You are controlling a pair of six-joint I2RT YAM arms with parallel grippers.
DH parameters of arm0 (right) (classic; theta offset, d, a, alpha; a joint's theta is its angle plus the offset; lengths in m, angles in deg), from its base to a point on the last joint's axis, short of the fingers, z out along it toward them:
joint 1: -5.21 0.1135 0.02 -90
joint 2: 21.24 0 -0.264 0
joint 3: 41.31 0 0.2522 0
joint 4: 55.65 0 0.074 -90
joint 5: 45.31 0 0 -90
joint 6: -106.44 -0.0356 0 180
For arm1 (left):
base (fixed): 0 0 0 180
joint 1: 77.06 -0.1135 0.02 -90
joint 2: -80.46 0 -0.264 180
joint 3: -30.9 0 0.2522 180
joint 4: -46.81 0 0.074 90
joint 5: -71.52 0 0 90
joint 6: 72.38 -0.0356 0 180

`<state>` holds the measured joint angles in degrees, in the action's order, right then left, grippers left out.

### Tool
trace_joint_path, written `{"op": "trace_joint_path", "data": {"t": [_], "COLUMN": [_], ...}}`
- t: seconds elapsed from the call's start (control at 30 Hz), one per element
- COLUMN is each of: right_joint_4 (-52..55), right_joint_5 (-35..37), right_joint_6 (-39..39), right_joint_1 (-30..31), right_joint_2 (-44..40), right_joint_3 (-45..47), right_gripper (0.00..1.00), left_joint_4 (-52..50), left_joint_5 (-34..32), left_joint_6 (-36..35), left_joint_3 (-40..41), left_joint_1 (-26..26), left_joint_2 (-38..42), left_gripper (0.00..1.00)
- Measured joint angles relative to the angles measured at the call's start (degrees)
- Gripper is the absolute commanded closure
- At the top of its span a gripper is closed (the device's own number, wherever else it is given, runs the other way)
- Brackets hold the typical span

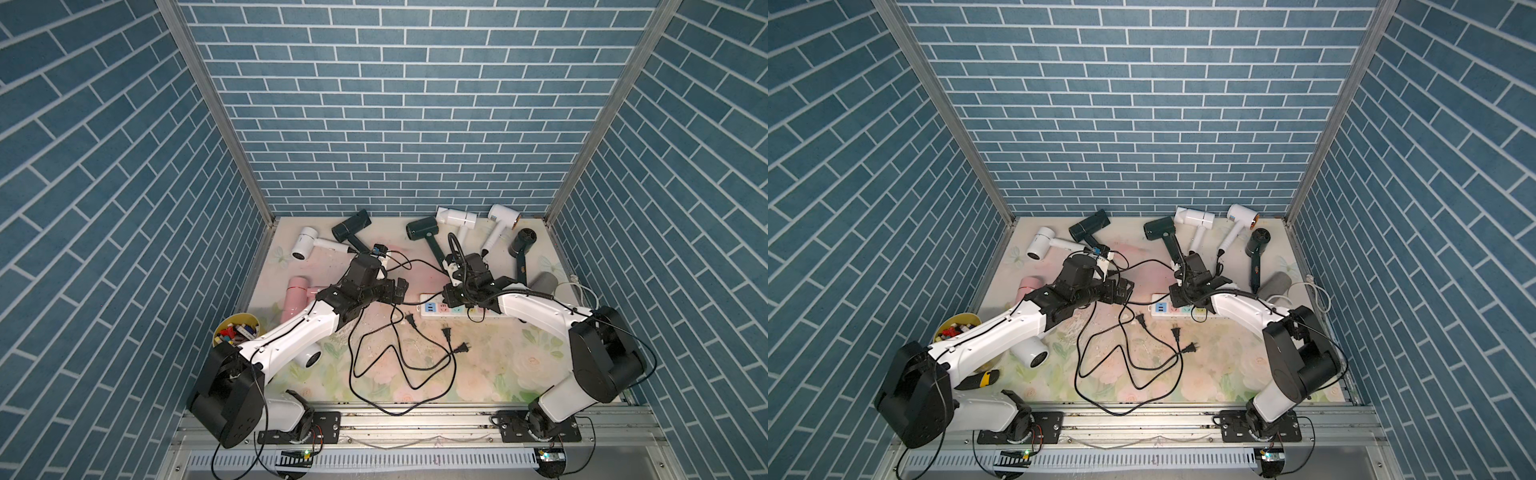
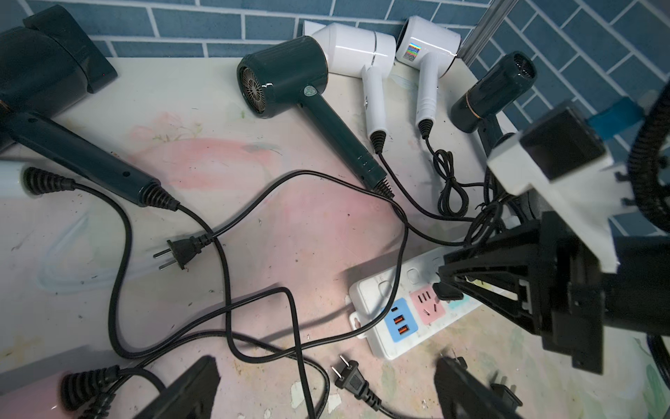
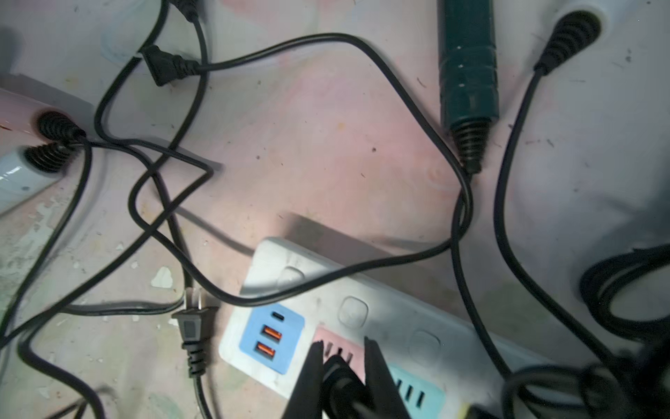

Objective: Charge the blow dryers
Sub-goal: Pick up the plug from the center of the board.

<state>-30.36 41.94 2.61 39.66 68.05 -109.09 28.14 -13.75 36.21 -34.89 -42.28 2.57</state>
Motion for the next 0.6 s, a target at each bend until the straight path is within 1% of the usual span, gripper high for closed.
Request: {"op": "trace_joint_path", "data": {"t": [0.13, 0.27, 0.47, 0.6], "right_joint_4": [-5.84, -10.36, -14.97, -16.35], "right_joint_5": [2.86, 4.44, 4.66, 3.15], "right_joint_6": [2.27, 4.94, 8.50, 10.75], "right_joint_1": [0.33, 0.42, 0.22, -1.14], "right_joint_2": [-2.47, -2.84, -2.84, -2.84], "right_joint_3": [5.81, 7.63, 8.87, 10.03], "right_gripper": [1.00, 1.00, 1.00, 1.00], "left_joint_4": [0.74, 1.07, 1.64, 2.21], "left_joint_5": [-0.57, -0.68, -0.68, -0.57], "left_joint_6": [0.00, -0.02, -0.02, -0.13], "left_joint_3": [0.76, 0.94, 1.03, 1.25], "left_joint_1": [0.00, 0.02, 0.00, 0.00], "left_joint_2": [0.07, 0.26, 0.55, 0.57], "left_gripper": [0.03, 0.03, 0.02, 0.02]}}
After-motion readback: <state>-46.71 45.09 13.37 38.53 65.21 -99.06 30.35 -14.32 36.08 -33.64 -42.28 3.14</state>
